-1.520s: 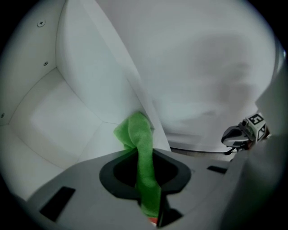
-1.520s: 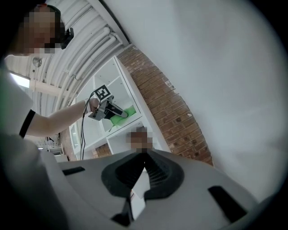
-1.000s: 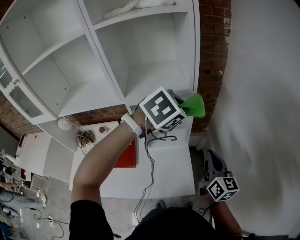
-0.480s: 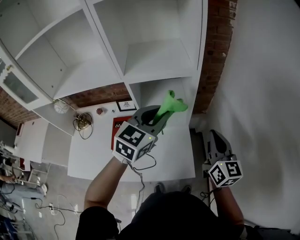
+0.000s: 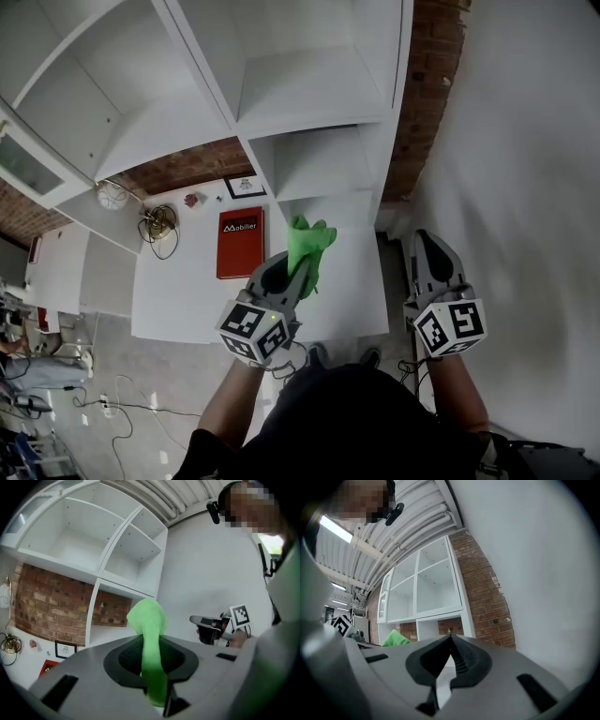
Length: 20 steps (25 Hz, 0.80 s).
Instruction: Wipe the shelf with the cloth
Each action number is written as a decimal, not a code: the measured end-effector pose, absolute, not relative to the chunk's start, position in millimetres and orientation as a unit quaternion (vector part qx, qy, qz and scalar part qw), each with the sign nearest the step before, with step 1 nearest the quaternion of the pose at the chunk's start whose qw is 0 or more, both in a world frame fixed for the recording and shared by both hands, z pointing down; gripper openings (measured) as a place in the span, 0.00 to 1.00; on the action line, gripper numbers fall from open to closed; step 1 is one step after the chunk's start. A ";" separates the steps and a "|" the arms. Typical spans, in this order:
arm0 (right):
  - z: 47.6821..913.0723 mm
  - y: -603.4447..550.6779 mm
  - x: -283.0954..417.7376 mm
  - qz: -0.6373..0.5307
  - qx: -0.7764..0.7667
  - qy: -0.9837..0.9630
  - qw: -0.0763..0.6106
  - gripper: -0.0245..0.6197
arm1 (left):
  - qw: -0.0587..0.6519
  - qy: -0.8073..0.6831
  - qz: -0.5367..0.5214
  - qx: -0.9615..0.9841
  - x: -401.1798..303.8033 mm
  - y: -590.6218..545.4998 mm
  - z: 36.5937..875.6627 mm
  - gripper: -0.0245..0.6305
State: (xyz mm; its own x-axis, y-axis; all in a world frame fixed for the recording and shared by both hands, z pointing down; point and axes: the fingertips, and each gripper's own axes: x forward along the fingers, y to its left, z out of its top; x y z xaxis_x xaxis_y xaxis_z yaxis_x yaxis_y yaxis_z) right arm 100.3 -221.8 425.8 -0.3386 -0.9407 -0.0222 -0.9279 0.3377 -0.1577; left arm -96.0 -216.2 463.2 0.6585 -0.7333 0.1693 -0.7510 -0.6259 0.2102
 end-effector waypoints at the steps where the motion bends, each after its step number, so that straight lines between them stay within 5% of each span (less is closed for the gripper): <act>1: 426.7 -221.4 98.5 -0.058 -0.571 0.817 0.054 0.04 | 0.136 -0.411 0.037 0.901 -96.0 -211.9 468.3 0.14; 20: 420.7 -218.2 94.9 -0.027 -0.582 0.812 0.039 0.04 | 0.096 -0.433 0.035 0.895 -108.7 -208.9 461.9 0.14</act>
State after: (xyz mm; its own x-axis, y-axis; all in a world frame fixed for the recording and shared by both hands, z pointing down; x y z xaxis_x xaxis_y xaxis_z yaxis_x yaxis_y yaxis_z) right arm 94.9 -218.2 420.7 -0.3187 -0.9473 -0.0316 -0.9431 0.3203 -0.0898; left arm -108.7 -208.9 461.9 0.6221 -0.7692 0.1457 -0.7826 -0.6062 0.1417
